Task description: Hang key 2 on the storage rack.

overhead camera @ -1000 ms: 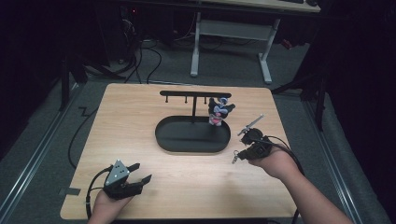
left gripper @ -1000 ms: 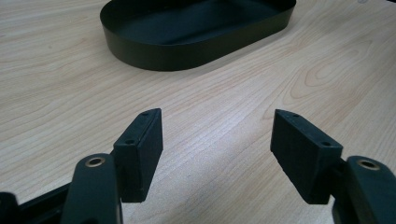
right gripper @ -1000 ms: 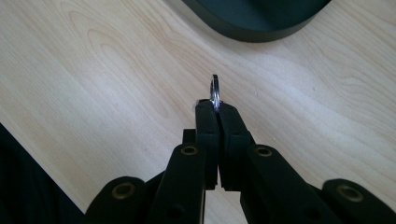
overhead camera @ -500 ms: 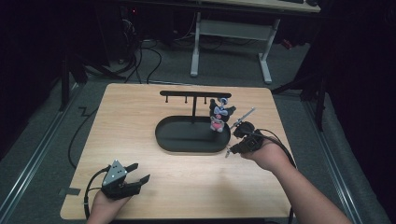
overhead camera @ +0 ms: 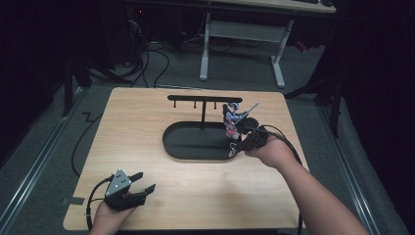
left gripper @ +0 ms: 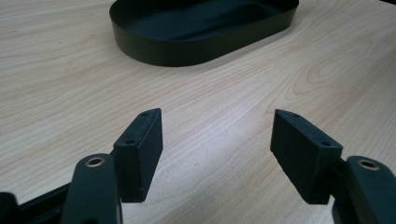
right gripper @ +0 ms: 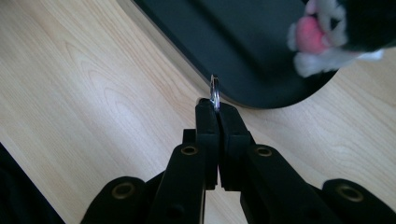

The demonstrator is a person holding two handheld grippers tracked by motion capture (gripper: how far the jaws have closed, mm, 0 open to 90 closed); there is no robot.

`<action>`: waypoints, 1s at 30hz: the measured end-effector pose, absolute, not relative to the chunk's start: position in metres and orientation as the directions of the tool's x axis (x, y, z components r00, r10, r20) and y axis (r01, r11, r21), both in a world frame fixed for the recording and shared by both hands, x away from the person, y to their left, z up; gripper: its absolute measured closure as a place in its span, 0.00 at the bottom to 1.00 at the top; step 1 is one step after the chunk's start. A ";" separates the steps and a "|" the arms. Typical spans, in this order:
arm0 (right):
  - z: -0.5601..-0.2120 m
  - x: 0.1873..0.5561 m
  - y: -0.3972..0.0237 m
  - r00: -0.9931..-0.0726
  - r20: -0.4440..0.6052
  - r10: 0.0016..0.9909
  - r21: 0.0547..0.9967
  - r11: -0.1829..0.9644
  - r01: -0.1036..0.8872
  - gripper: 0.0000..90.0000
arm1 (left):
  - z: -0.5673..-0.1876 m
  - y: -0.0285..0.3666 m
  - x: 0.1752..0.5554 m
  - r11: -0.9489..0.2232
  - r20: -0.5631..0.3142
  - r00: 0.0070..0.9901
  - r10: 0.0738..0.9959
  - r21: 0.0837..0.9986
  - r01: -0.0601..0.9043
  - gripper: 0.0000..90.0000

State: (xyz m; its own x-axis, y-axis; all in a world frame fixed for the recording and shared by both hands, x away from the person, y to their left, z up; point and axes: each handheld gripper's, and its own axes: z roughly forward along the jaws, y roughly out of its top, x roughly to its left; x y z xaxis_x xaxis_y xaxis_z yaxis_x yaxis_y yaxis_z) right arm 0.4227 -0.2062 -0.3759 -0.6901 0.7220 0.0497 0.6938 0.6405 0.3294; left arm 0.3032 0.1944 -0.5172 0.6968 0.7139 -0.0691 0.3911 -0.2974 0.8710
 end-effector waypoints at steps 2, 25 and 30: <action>-0.372 0.428 -0.203 -0.696 0.047 0.717 0.335 0.645 0.687 0.99 | -0.516 0.195 0.301 -0.298 -0.065 0.695 0.716 0.872 0.388 0.39; -0.337 0.462 -0.177 -0.704 0.026 0.709 0.345 0.655 0.672 0.99 | -0.516 0.197 0.299 -0.298 -0.058 0.692 0.720 0.874 0.384 0.39; -0.331 0.471 -0.173 -0.691 0.030 0.722 0.358 0.638 0.682 0.99 | -0.515 0.197 0.299 -0.295 -0.061 0.691 0.720 0.875 0.384 0.39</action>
State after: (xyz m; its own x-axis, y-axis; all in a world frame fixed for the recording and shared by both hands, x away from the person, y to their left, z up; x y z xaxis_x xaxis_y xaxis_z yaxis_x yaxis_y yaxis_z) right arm 0.4708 -0.1733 -0.3307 -0.6908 0.7224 0.0296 0.6821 0.6376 0.3580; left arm 0.2989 0.1973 -0.5154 0.6915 0.7198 -0.0611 0.3841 -0.2947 0.8750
